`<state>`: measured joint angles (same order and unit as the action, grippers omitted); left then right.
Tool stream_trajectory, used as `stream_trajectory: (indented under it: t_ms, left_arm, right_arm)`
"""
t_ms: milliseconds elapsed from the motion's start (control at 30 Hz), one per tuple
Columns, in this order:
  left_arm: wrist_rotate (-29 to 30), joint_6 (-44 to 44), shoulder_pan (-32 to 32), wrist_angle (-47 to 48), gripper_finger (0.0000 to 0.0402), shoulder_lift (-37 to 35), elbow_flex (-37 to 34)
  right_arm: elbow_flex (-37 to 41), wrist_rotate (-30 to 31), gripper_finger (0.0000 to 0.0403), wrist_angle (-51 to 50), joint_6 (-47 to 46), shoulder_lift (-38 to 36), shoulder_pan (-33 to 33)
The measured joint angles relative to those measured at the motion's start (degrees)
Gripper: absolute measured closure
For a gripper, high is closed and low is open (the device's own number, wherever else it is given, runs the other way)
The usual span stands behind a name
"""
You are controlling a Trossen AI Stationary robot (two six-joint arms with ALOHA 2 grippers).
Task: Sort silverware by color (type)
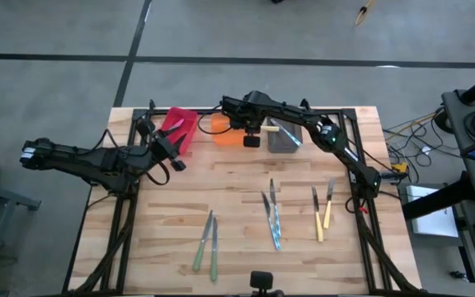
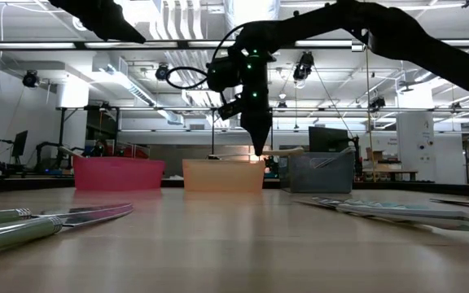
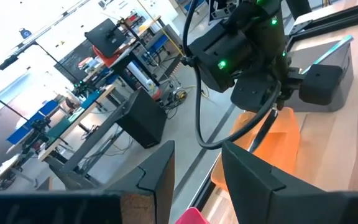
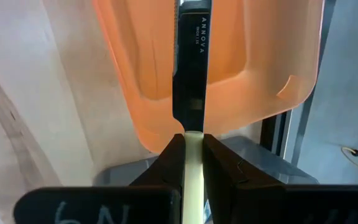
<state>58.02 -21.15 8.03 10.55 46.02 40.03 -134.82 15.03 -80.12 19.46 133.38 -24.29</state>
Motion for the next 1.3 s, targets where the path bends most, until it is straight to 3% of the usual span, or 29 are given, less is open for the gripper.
stream_trajectory:
  t_ms: [1300]
  left_arm:
    - [-0.06,0.02,0.00,-0.04,0.0287,0.17,-0.01]
  right_arm:
    - [0.02,0.00,0.0370,10.62,2.03,0.02,0.00]
